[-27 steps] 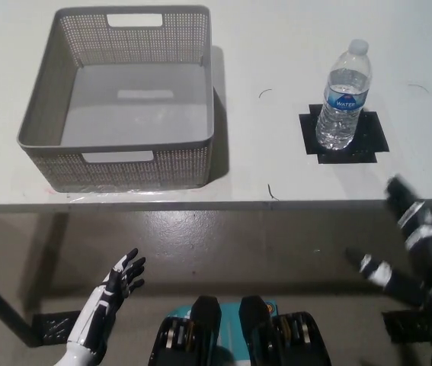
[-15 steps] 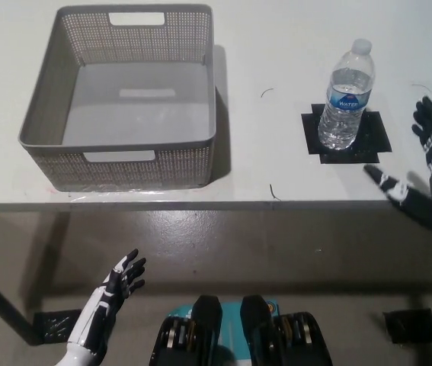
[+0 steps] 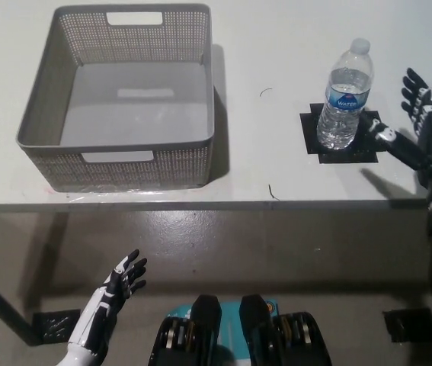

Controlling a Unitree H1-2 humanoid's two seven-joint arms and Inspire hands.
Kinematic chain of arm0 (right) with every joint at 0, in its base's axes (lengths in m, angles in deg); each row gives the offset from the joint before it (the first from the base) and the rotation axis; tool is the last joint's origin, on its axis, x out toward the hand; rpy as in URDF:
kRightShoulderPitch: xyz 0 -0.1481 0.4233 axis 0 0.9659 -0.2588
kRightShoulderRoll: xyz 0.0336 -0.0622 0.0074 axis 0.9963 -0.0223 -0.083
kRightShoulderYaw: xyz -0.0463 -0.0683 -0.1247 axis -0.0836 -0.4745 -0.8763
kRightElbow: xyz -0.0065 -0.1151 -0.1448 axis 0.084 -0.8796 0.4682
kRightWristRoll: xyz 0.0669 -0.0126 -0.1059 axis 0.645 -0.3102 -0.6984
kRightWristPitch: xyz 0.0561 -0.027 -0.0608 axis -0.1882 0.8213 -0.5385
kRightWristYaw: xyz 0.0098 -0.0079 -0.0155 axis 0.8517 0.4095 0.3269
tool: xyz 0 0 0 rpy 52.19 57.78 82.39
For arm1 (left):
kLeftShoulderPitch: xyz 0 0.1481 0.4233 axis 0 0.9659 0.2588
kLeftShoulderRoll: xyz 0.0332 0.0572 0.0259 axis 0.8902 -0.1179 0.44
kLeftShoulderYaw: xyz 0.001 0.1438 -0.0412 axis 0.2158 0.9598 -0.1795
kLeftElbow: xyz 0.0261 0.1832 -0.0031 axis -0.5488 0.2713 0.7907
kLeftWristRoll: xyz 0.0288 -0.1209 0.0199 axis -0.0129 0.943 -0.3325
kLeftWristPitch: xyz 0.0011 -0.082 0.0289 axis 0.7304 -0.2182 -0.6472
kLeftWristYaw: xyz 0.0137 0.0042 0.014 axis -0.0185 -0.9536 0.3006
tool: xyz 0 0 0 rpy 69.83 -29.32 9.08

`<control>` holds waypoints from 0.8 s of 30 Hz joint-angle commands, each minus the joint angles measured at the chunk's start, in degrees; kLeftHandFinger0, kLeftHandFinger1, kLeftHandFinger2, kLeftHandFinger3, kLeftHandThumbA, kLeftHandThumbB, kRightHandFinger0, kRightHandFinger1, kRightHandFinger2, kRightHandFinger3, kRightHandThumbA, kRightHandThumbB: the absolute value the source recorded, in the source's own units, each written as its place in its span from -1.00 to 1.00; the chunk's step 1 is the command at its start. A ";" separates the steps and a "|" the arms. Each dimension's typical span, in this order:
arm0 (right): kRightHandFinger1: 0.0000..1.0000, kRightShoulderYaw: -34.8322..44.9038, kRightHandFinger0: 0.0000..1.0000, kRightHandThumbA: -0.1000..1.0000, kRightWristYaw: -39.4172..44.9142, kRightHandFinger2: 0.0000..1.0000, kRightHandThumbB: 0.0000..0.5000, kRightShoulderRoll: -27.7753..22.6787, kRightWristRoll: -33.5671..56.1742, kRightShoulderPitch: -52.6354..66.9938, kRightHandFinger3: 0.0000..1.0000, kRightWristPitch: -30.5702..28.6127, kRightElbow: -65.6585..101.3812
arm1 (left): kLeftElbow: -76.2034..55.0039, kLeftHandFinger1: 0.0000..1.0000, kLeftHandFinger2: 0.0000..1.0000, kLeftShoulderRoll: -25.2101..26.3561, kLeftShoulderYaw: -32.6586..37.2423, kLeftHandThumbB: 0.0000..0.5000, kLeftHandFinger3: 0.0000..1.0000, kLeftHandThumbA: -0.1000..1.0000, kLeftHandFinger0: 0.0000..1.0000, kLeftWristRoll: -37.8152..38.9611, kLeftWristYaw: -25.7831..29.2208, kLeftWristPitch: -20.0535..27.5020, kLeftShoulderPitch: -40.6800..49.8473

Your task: Use the right hand to pick up a water botttle and place it into a container on the left side

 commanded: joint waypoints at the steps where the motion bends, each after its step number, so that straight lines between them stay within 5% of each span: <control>1: 1.00 -0.82 1.00 1.00 -1.53 1.00 0.88 -0.99 -0.90 -6.62 1.00 -2.88 -6.03 | -0.58 1.00 1.00 0.09 -0.26 -0.11 1.00 1.00 1.00 0.77 -0.74 2.16 -0.75; 13: 1.00 -3.41 1.00 1.00 -1.22 1.00 0.84 0.71 -1.36 -13.76 1.00 -7.51 -20.27 | -0.54 1.00 1.00 0.21 -0.19 -0.11 1.00 1.00 1.00 1.18 -1.09 2.27 -0.73; 16: 1.00 -4.51 1.00 1.00 -1.41 1.00 1.00 1.35 -1.71 -15.95 1.00 -7.73 -24.09 | -0.35 1.00 1.00 0.22 -0.20 -0.17 1.00 1.00 1.00 1.42 -1.29 2.48 -0.67; 22: 1.00 -4.86 1.00 1.00 -4.81 1.00 1.00 2.89 -1.22 -25.71 1.00 -11.29 -38.66 | -0.73 1.00 1.00 0.07 -0.05 -0.15 1.00 1.00 1.00 1.00 -1.31 2.30 -0.71; 23: 1.00 -3.90 1.00 0.93 -6.14 1.00 0.86 3.39 -0.35 -26.84 1.00 -12.60 -40.33 | -0.73 1.00 1.00 0.01 -0.02 -0.11 1.00 1.00 1.00 0.83 -1.21 2.28 -0.75; 24: 0.98 -2.50 0.92 0.54 -10.94 1.00 0.79 4.58 0.26 -29.58 1.00 -14.26 -43.47 | -0.75 1.00 1.00 -0.08 -0.03 -0.10 1.00 1.00 1.00 0.84 -1.14 2.14 -0.85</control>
